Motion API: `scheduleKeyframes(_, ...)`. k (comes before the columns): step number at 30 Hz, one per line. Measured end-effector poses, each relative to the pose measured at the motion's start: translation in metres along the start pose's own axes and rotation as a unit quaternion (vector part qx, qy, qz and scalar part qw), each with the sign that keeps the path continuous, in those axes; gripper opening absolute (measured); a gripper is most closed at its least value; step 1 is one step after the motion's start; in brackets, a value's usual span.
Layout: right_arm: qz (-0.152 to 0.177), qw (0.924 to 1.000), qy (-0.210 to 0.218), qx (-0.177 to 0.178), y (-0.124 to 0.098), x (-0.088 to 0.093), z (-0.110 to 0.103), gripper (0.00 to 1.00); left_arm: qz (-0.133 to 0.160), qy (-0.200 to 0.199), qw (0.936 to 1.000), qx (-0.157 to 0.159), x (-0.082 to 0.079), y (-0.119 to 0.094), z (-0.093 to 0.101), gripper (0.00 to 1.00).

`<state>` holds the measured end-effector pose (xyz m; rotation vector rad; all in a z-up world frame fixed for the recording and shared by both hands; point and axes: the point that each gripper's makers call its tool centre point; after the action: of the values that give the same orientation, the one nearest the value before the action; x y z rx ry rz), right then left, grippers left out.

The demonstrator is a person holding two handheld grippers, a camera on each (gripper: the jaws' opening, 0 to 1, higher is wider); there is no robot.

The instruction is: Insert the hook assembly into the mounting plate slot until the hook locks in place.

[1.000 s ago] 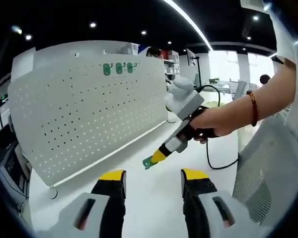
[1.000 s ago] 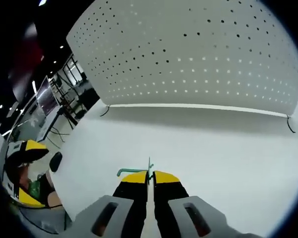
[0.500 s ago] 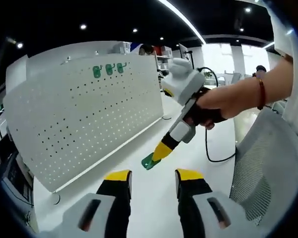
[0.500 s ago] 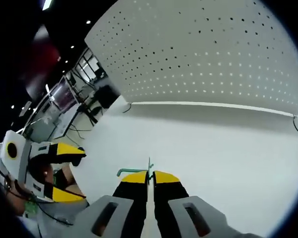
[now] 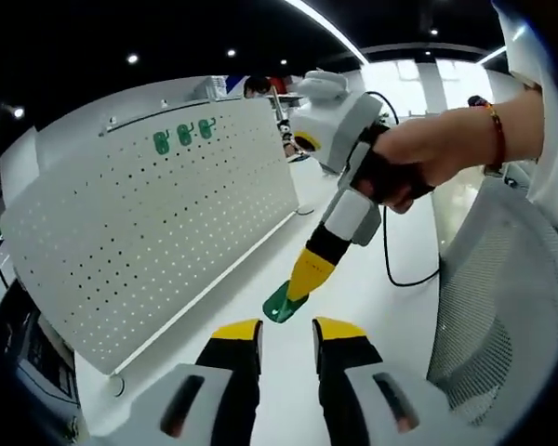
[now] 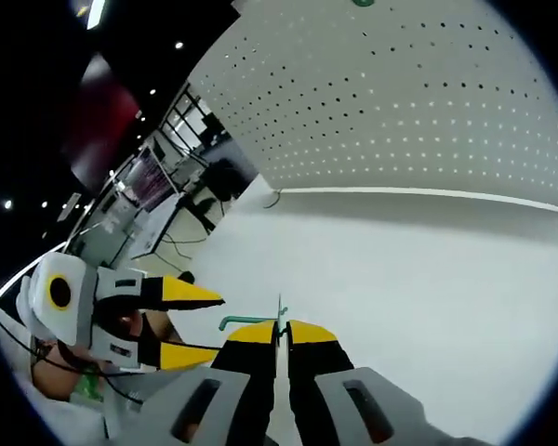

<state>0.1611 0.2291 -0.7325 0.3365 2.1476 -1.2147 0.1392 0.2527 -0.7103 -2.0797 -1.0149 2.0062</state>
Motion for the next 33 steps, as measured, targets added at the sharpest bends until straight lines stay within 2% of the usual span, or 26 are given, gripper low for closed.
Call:
scheduleKeyframes(2, -0.011, 0.9999, 0.001, -0.01, -0.001, 0.003, -0.004, 0.02, -0.005, 0.009, 0.9999, -0.003, 0.0, 0.001, 0.001, 0.19)
scheduleKeyframes(11, -0.022, 0.9993, -0.011, -0.027, -0.005, 0.006, -0.015, 0.02, -0.036, 0.063, 0.9974, 0.003, -0.002, 0.004, 0.009, 0.08)
scheduleKeyframes(17, -0.031, 0.9988, -0.014, -0.036, -0.009, 0.008, -0.019, 0.02, -0.05, 0.081, 0.9955, -0.001, 0.0, 0.004, 0.011, 0.08)
scheduleKeyframes(22, -0.042, 0.9978, -0.017, -0.047, -0.012, 0.011, -0.024, 0.02, -0.093, 0.125, 0.9877, -0.009, 0.007, 0.003, 0.011, 0.05)
scheduleKeyframes(28, -0.061, 0.9964, -0.021, -0.056, -0.014, 0.012, -0.024, 0.02, -0.104, 0.168, 0.9802, -0.011, 0.004, 0.003, 0.015, 0.04)
scheduleKeyframes(33, -0.066, 0.9958, -0.029, -0.058, -0.015, 0.011, -0.027, 0.02, -0.103, 0.175, 0.979, -0.013, 0.002, 0.003, 0.016, 0.04)
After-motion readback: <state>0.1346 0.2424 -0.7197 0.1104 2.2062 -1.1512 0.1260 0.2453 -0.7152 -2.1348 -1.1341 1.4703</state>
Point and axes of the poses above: the point that each gripper's makers call its tool centre point, and the gripper's own axes: y roughly forward along the fingers, z roughly to its right, x roughly out of its underside, and after that the axes turned 12 degrees about x, right-handed
